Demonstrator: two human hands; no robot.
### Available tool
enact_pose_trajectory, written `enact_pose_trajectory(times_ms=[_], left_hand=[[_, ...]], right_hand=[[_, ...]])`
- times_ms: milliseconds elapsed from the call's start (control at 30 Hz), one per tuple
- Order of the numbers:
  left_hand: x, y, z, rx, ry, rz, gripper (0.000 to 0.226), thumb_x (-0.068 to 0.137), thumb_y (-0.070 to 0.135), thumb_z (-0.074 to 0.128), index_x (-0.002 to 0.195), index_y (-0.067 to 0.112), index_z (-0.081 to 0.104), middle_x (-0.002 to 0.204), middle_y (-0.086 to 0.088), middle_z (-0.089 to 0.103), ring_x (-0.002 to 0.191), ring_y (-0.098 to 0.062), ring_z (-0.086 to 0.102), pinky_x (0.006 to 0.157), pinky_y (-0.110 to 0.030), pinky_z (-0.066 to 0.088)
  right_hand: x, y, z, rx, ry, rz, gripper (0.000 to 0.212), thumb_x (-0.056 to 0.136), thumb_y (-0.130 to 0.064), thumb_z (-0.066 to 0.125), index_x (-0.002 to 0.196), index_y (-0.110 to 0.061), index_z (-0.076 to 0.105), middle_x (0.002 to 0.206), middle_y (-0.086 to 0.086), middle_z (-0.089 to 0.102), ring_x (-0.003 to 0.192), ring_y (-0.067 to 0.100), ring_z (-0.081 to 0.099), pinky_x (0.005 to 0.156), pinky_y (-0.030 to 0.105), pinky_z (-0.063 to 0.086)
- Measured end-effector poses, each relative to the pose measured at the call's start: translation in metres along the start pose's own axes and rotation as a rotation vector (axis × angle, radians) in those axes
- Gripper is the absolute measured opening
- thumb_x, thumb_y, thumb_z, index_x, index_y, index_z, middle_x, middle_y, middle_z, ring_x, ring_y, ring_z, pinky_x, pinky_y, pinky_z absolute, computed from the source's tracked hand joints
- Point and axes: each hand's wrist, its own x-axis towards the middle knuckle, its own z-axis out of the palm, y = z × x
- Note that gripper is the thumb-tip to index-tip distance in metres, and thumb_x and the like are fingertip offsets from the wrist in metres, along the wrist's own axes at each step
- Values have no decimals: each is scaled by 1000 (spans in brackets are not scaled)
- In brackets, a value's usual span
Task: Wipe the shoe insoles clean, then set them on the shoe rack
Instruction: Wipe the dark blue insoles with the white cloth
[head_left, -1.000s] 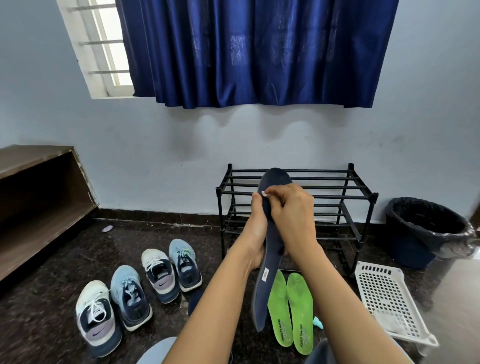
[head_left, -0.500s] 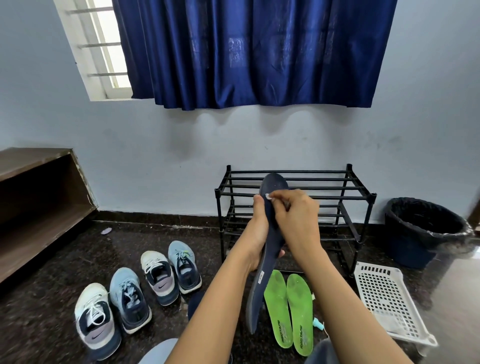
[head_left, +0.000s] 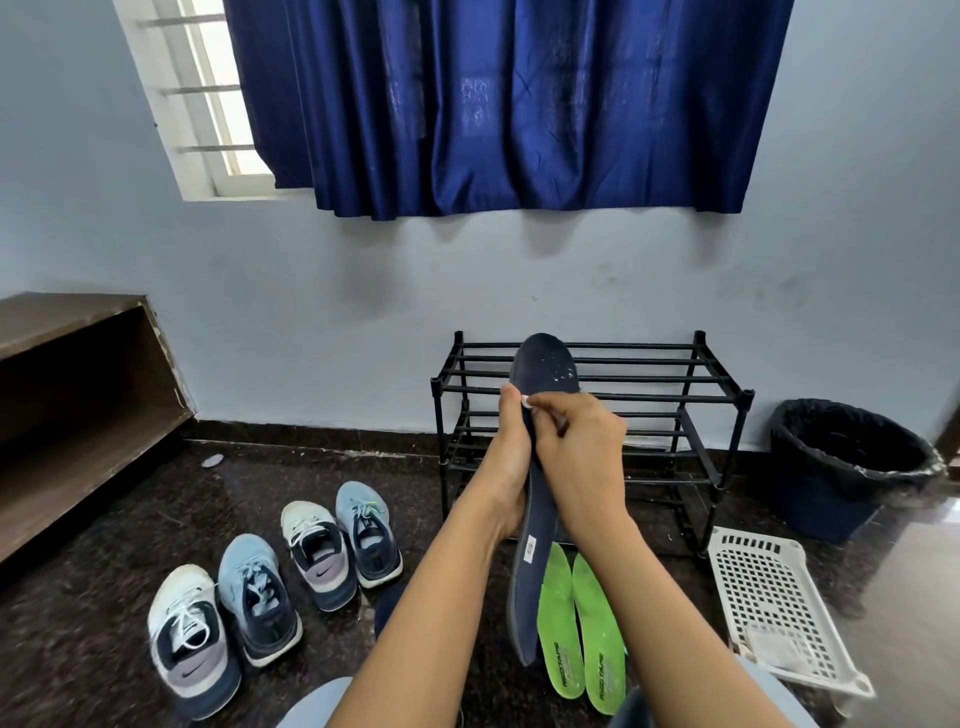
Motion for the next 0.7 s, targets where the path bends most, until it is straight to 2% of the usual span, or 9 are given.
enact_pose_trajectory(times_ms=[167,367,533,600,700], left_hand=[[-6,-4,10,10,-28,-3,67,97,66,22,87,16,67,63,-5,67,58,-19,63,56,-27,47],[1,-4,3,26,-8,14,66,97,65,21,92,19,69,68,-3,72,61,-14,69,54,-23,54],[-2,-5,7,19,-33,-19,67,97,66,22,94,16,67,63,-4,70,56,-15,67,53,-24,51],[-1,-5,6,26,-28,-17,67,97,66,21,94,16,67,62,-4,70,54,-16,67,52,-24,51],[1,-4,4,21,-7,5,68,97,65,20,91,17,68,66,-3,71,60,-15,68,54,-23,53]], right_hand=[[19,9,-7,-14,102,62,17,87,-10,59,94,-13,74,93,7,71,86,20,63,75,10,33],[4,5,-5,-3,20,28,17,86,-7,60,95,-11,75,90,6,71,81,16,61,71,6,32],[17,9,-6,-2,103,85,19,88,-8,57,97,-11,73,96,9,69,90,23,62,78,13,35],[14,10,-6,-13,104,78,19,88,-7,58,98,-11,73,97,10,69,90,23,62,77,10,33],[2,11,-3,-20,22,63,20,88,-7,58,100,-10,73,98,8,68,89,19,60,75,6,30]])
